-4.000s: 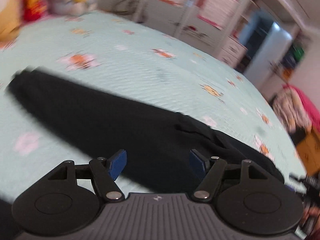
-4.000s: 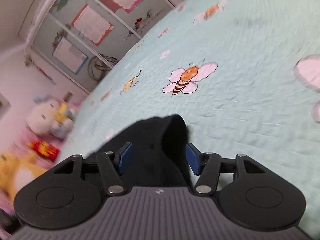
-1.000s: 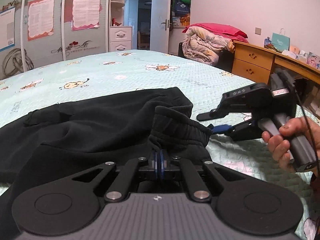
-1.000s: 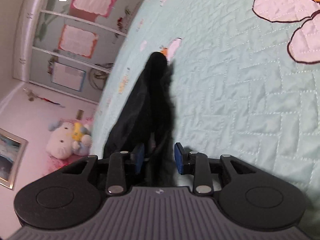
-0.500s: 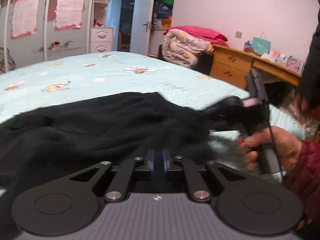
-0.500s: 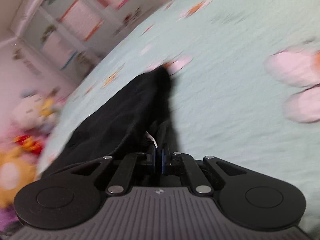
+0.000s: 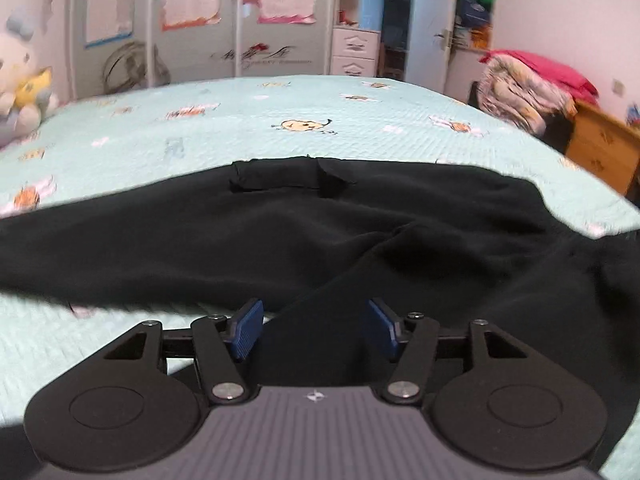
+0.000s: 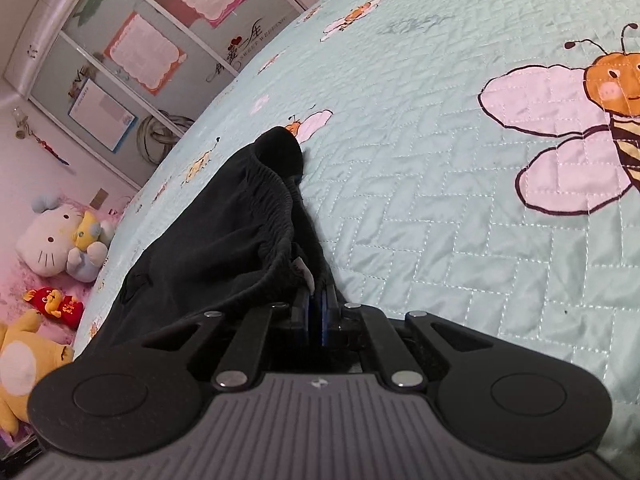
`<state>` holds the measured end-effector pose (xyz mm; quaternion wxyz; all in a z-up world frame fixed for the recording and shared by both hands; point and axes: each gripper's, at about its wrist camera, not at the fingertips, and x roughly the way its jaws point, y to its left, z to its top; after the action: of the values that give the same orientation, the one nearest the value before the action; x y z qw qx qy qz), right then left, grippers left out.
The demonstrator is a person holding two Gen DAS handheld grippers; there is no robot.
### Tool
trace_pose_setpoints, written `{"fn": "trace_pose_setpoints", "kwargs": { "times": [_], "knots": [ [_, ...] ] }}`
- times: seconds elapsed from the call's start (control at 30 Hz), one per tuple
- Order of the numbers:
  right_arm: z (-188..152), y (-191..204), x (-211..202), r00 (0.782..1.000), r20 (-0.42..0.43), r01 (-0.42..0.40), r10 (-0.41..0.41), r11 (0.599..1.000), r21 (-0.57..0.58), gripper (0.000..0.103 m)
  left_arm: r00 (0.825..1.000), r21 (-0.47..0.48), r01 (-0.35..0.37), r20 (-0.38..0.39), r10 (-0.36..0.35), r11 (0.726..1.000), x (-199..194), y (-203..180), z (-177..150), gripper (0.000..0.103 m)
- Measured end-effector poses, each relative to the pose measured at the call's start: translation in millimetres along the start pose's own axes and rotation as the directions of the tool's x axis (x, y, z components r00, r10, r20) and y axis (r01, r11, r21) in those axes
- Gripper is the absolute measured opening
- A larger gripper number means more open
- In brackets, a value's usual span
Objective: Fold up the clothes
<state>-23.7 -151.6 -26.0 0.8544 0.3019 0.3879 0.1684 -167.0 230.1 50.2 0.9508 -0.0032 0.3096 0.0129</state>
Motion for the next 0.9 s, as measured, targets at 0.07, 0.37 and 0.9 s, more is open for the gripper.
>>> {"fn": "trace_pose_setpoints", "kwargs": {
  "times": [0.07,0.37,0.9],
  "knots": [
    [0,0,0,1.0,0.0,0.0,0.0,1.0,0.002,0.002,0.998,0.018,0.031,-0.047,-0.03,0.999,5,10,-5,0.078],
    [2,9,-8,0.999,-0.012,0.045,-0.046,0.999,-0.017,0.004,0.928,-0.074,0.242,-0.275,-0.253,0.967,-13,46,-30,0.013],
    [-24,-13,-79,0.996,0.086,0.018,-0.028,0.993,0.113,0.021,0.954,-0.052,0.106,-0.277,-0.117,0.993,-21,45,-32,0.056]
  ]
}}
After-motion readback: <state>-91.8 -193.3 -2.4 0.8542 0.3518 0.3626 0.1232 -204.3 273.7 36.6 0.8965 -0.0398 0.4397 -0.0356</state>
